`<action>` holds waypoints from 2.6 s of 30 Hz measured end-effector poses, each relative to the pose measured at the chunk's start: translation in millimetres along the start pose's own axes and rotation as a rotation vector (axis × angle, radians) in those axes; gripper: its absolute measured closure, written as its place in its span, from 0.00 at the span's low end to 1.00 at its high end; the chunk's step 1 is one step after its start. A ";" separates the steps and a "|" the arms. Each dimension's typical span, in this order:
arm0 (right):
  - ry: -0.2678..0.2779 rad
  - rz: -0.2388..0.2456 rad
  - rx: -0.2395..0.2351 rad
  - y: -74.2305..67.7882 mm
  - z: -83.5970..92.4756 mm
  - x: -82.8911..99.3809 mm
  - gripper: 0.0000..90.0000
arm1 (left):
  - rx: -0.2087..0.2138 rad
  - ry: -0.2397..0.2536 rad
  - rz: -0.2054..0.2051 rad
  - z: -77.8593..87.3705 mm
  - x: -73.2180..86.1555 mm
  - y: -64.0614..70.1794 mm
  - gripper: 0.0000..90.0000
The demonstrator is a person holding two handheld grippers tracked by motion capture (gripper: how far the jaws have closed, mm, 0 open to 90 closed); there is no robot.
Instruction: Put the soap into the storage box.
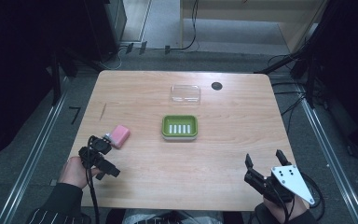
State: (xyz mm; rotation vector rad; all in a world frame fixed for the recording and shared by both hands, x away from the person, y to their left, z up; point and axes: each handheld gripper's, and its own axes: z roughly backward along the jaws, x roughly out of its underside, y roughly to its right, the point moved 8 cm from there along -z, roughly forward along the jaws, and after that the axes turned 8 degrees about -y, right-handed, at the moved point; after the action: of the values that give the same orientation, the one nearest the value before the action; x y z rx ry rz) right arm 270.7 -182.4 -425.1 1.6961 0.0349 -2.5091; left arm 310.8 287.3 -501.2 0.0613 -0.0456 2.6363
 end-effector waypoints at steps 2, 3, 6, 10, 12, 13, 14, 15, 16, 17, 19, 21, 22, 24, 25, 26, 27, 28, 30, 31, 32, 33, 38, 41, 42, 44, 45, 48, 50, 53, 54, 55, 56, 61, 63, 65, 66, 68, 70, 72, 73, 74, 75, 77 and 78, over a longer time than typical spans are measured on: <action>-0.003 0.007 -0.001 -0.2 0.1 0.2 0.14 | 0.003 0.009 0.005 1.6 -3.7 -1.6 0.00; -0.001 0.005 0.000 -0.2 0.3 -0.1 0.14 | -0.004 0.009 0.002 2.4 -5.5 -3.7 0.00; -0.007 0.007 -0.003 -1.8 0.0 0.2 0.14 | -0.004 0.014 0.008 3.7 -11.2 -8.4 0.00; -0.003 0.004 0.002 0.2 0.3 0.5 0.14 | -0.002 0.024 0.024 5.6 -19.2 -14.5 0.00; -0.002 -0.002 0.002 1.2 1.0 0.8 0.14 | -0.003 0.031 0.027 6.8 -24.1 -16.8 0.00; -0.002 -0.002 0.002 1.2 1.0 0.8 0.14 | -0.003 0.031 0.027 6.8 -24.1 -16.8 0.00; -0.004 -0.001 0.002 1.6 0.7 1.1 0.14 | -0.002 0.034 0.027 7.8 -28.9 -19.0 0.00; -0.005 -0.003 0.002 1.6 0.7 0.9 0.14 | -0.005 0.037 0.028 8.5 -31.1 -20.4 0.00; -0.001 -0.003 0.002 1.3 0.9 0.5 0.14 | -0.005 0.037 0.028 8.5 -31.1 -20.4 0.00; -0.004 0.002 0.003 0.4 0.7 0.5 0.14 | -0.001 0.043 0.035 8.5 -35.4 -22.1 0.01; -0.009 0.007 0.000 -1.2 0.4 0.6 0.14 | 0.007 0.044 0.043 8.2 -39.0 -24.3 0.01; -0.003 0.005 0.000 -1.3 0.9 0.1 0.14 | 0.004 0.044 0.046 7.9 -42.6 -26.7 0.03; -0.003 0.004 0.000 -1.1 1.1 0.1 0.14 | 0.011 0.046 0.051 7.5 -44.5 -26.7 0.03; -0.004 0.005 0.000 -0.8 0.8 0.2 0.14 | 0.005 0.044 0.047 7.3 -47.8 -28.2 0.03; -0.004 0.006 0.000 -0.8 0.7 0.2 0.14 | 0.011 0.039 0.047 7.2 -49.1 -28.3 0.03; -0.003 0.005 0.000 -0.9 0.5 0.2 0.14 | 0.007 0.041 0.043 6.6 -50.8 -29.5 0.03; -0.004 0.007 0.001 -0.7 0.2 0.3 0.14 | 0.009 0.041 0.048 6.0 -52.5 -29.9 0.03; -0.006 0.007 0.000 -0.5 -0.3 0.4 0.14 | 0.009 0.041 0.048 6.0 -52.5 -29.9 0.03; -0.005 0.005 0.001 0.0 0.1 0.6 0.14 | 0.013 0.037 0.048 4.7 -58.4 -31.5 0.03; -0.003 0.004 0.001 0.2 0.2 0.5 0.14 | 0.010 0.036 0.046 4.3 -60.9 -32.0 0.03; -0.002 0.001 0.003 0.7 0.3 0.6 0.14 | 0.010 0.036 0.049 4.3 -63.5 -32.8 0.02; -0.003 0.000 0.004 1.0 0.4 0.7 0.14 | 0.007 0.038 0.048 4.6 -66.1 -33.7 0.02; -0.003 0.000 0.004 0.7 0.2 0.6 0.14 | -0.001 0.035 0.041 2.3 -77.2 -34.5 0.01; -0.004 0.003 0.002 0.3 0.1 0.6 0.14 | -0.008 0.030 0.043 -0.6 -82.8 -36.2 0.00; -0.005 0.005 0.002 0.1 0.2 0.7 0.14 | -0.006 0.027 0.040 -1.5 -84.5 -36.9 0.00; -0.003 0.003 0.002 0.2 0.3 0.6 0.14 | -0.009 0.026 0.043 -2.2 -87.7 -39.2 0.00; -0.003 0.001 0.003 0.5 0.3 0.5 0.14 | -0.009 0.028 0.047 -3.0 -89.5 -39.8 0.00; -0.005 0.005 0.002 0.2 0.3 0.6 0.14 | -0.019 0.027 0.059 -5.2 -94.7 -42.8 0.00; -0.005 0.005 0.002 0.0 0.2 0.6 0.14 | -0.016 0.022 0.064 -8.1 -97.5 -44.3 0.00; -0.004 0.003 0.002 0.0 0.1 0.5 0.14 | -0.017 0.013 0.067 -11.9 -101.2 -46.2 0.00; -0.006 0.005 0.002 -0.1 0.3 0.6 0.14 | -0.018 0.008 0.066 -12.8 -102.1 -46.7 0.00; -0.006 0.006 0.002 -0.3 0.3 0.5 0.14 | -0.023 0.013 0.073 -13.8 -103.5 -47.2 0.00; -0.005 0.006 0.002 -0.4 0.3 0.5 0.14 | -0.027 0.017 0.074 -14.3 -104.5 -48.1 0.00; -0.005 0.005 0.002 -0.1 0.3 0.5 0.14 | -0.033 0.027 0.074 -15.2 -109.1 -49.6 0.15; -0.005 0.005 0.002 -0.1 0.3 0.5 0.14 | -0.030 0.023 0.068 -15.9 -110.6 -48.9 0.16; -0.004 0.003 0.002 0.1 0.3 0.5 0.14 | -0.030 0.018 0.066 -16.9 -110.9 -47.9 0.20; -0.004 0.003 0.002 0.2 0.4 0.5 0.14 | -0.029 0.018 0.066 -17.2 -110.8 -47.7 0.21; -0.003 0.004 0.002 0.2 0.5 0.5 0.14 | -0.031 0.016 0.072 -17.0 -110.0 -48.4 0.25; -0.003 0.003 0.002 0.1 0.5 0.5 0.14 | -0.036 0.017 0.075 -16.9 -109.5 -49.4 0.28; -0.003 0.002 0.003 0.3 0.6 0.5 0.14 | -0.037 0.019 0.077 -17.0 -109.4 -49.9 0.32; -0.003 0.002 0.002 0.3 0.6 0.5 0.14 | -0.039 0.019 0.078 -17.4 -109.4 -50.2 0.32; -0.003 0.002 0.002 0.3 0.7 0.5 0.14 | -0.042 0.021 0.079 -17.8 -109.5 -50.5 0.33; -0.003 0.002 0.002 0.3 0.7 0.5 0.14 | -0.042 0.026 0.080 -17.9 -109.7 -50.8 0.34; -0.003 0.002 0.002 0.3 0.6 0.4 0.14 | -0.039 0.030 0.079 -18.4 -109.8 -50.7 0.37; -0.003 0.002 0.002 0.3 0.6 0.5 0.14 | -0.039 0.029 0.079 -18.5 -109.7 -50.6 0.37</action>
State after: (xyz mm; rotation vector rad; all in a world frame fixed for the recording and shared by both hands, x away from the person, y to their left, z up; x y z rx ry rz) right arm 270.0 -182.7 -425.3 1.6925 0.0300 -2.5112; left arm 430.6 279.5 -524.2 0.0084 -0.0918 2.7135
